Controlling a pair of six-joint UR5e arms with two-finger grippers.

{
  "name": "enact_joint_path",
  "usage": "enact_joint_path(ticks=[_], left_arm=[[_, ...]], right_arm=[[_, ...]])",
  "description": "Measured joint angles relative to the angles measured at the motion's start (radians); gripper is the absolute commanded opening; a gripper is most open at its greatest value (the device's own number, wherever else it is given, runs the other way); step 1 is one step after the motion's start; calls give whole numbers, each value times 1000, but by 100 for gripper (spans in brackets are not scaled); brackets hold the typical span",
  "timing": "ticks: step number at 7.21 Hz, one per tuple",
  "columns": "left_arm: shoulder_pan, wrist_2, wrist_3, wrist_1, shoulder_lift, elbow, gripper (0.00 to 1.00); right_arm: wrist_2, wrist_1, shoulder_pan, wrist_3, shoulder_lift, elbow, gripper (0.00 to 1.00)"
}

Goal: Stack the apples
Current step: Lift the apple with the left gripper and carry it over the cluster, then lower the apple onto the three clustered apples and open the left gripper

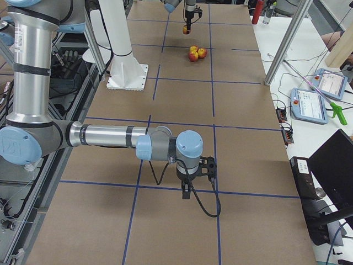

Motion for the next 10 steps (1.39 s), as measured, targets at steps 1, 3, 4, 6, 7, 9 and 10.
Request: enact_joint_path(ticks=[1, 3, 4, 6, 7, 9, 10], left_arm=[[1, -1, -21, 122, -115, -8, 0], [36, 3, -118, 196, -266, 22, 0], [70, 12, -162, 201, -322, 54, 0], [128, 57, -205, 203, -378, 99, 0], [146, 71, -210, 203, -388, 112, 0], [167, 102, -213, 195, -399, 136, 0], [170, 118, -213, 192, -401, 135, 0]], right_arm=[[0, 0, 0, 0, 0, 0, 100], [0, 0, 0, 0, 0, 0, 100], [0, 0, 0, 0, 0, 0, 100], [0, 0, 0, 0, 0, 0, 100], [0, 0, 0, 0, 0, 0, 100], [0, 0, 0, 0, 0, 0, 100], [0, 0, 0, 0, 0, 0, 100]])
